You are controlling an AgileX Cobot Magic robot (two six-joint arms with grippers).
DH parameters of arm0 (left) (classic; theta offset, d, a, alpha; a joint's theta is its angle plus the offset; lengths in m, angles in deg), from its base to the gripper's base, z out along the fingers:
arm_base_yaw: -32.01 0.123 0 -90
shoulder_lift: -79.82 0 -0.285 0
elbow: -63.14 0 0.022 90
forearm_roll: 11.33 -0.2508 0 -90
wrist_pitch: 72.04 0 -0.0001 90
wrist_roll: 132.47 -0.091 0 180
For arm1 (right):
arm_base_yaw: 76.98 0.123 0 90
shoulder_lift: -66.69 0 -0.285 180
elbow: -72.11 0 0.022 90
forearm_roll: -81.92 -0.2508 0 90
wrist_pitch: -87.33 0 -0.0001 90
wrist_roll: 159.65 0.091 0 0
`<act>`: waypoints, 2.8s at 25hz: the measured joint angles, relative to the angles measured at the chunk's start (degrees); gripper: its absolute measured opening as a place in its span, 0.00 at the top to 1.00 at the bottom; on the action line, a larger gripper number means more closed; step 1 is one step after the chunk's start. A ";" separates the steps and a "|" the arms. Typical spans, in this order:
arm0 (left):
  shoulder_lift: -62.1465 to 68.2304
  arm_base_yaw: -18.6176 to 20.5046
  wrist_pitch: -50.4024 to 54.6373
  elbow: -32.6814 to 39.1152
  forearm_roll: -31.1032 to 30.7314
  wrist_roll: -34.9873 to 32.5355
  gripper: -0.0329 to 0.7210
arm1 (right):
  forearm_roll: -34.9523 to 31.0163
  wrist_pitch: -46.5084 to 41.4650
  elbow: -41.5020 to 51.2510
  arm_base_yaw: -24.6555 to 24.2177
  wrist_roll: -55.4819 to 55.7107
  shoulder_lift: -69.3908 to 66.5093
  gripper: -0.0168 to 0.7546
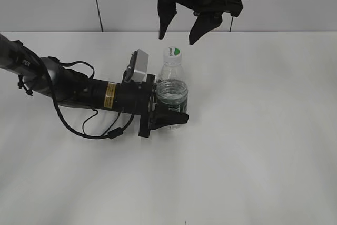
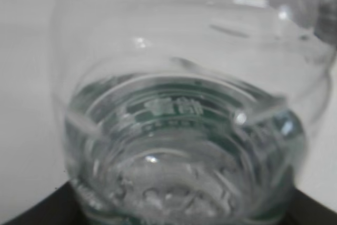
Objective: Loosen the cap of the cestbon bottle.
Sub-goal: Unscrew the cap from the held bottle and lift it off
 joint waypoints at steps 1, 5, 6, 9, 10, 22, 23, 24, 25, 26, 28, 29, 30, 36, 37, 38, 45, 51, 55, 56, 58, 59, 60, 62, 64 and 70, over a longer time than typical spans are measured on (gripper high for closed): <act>0.00 0.00 0.00 0.00 0.00 0.00 0.41 | -0.14 0.00 0.00 0.00 0.22 -0.29 0.39; 0.00 -0.07 0.02 0.00 0.45 0.05 0.41 | -0.44 0.00 0.00 0.00 1.06 -1.03 0.39; 0.00 -0.07 0.07 0.00 0.65 0.05 0.41 | -0.56 0.00 0.00 0.00 1.13 -1.17 0.39; 0.00 -0.11 0.37 0.00 1.09 0.18 0.41 | -0.60 0.00 0.00 0.00 1.18 -1.57 0.39; 0.00 -0.11 0.46 0.00 1.14 0.18 0.41 | -0.60 0.00 0.00 0.00 1.26 -1.68 0.39; 0.00 -0.18 0.69 0.00 1.51 0.18 0.41 | -0.38 0.06 0.00 0.00 1.37 -1.87 0.39; 0.00 -0.18 0.74 0.00 1.51 0.18 0.41 | -0.38 0.06 0.00 0.00 1.37 -1.87 0.39; 0.00 -0.18 0.76 0.00 1.54 0.18 0.41 | -0.38 0.06 0.00 0.00 1.37 -1.87 0.39; 0.00 -0.18 0.76 0.00 1.54 0.18 0.41 | -0.38 0.06 0.00 0.00 1.37 -1.87 0.39; 0.00 -0.18 0.76 0.00 1.54 0.18 0.41 | -0.38 0.06 0.00 0.00 1.37 -1.87 0.39; 0.00 -0.18 0.76 0.00 1.57 0.18 0.41 | -0.38 0.06 0.31 0.00 1.37 -1.87 0.39; 0.00 -0.18 0.81 0.00 1.62 0.18 0.41 | -0.38 0.06 0.94 0.00 1.32 -1.87 0.39; 0.00 -0.18 0.81 0.00 1.62 0.18 0.41 | -0.38 0.06 1.81 0.00 1.24 -1.87 0.39; 0.00 -0.18 0.81 0.00 1.62 0.18 0.41 | -0.78 0.17 3.31 0.00 1.24 -1.87 0.39; 0.00 -0.18 0.81 0.00 1.62 0.18 0.41 | -0.78 0.17 3.31 0.00 1.04 -1.87 0.39; 0.00 -0.18 0.81 0.00 1.62 0.18 0.41 | -0.78 0.17 3.31 0.00 0.89 -1.87 0.39; 0.00 -0.18 0.81 0.00 1.62 0.18 0.41 | -0.82 0.17 3.31 0.00 -0.22 -1.87 0.39; 0.00 -0.18 0.88 0.00 1.64 0.18 0.41 | -0.96 0.22 2.99 0.00 -1.77 -1.87 0.49; 0.00 -0.18 0.91 0.00 1.68 0.22 0.41 | -0.96 0.22 2.17 0.00 -2.78 -1.87 0.53; 0.00 -0.18 0.96 0.00 1.74 0.22 0.41 | -0.96 0.22 2.17 0.00 -3.09 -1.87 0.54; 0.00 -0.18 0.95 0.00 1.74 0.22 0.41 | -1.02 0.22 2.17 0.00 -3.45 -1.87 0.54; 0.00 -0.18 0.95 0.00 1.70 0.22 0.41 | -1.02 0.22 2.17 0.00 -3.50 -1.87 0.54; 0.00 -0.18 0.98 0.00 1.70 0.22 0.41 | -1.02 0.22 2.17 0.00 -3.52 -1.87 0.54; 0.00 -0.18 1.02 0.00 1.70 0.22 0.41 | -1.02 0.22 2.17 0.00 -3.58 -1.87 0.54; 0.00 -0.18 1.02 0.00 1.70 0.22 0.41 | -1.07 0.22 2.17 0.00 -3.63 -1.87 0.54; -0.05 -0.18 1.09 0.00 1.63 0.22 0.41 | -1.07 0.22 2.17 0.00 -4.58 -1.87 0.55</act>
